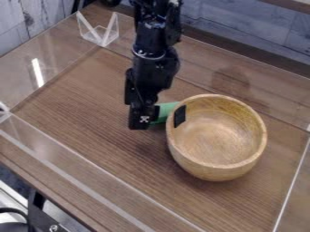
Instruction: Put green stick into wooden bowl
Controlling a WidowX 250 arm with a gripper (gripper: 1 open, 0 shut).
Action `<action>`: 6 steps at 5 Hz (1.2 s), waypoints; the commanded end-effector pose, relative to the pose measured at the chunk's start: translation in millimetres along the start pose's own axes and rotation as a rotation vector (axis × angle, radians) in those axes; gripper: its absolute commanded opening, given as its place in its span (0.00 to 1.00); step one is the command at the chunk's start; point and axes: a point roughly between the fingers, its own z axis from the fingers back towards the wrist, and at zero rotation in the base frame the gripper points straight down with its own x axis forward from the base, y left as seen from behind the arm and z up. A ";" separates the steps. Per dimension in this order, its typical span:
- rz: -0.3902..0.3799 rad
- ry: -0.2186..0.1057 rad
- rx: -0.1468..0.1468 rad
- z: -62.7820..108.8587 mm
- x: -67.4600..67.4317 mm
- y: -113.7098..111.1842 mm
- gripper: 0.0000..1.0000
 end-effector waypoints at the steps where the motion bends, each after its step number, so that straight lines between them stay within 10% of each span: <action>1: -0.002 -0.018 0.044 5.3 2.8 5.2 1.00; 6: 0.021 -0.022 0.087 -3.1 4.6 10.4 1.00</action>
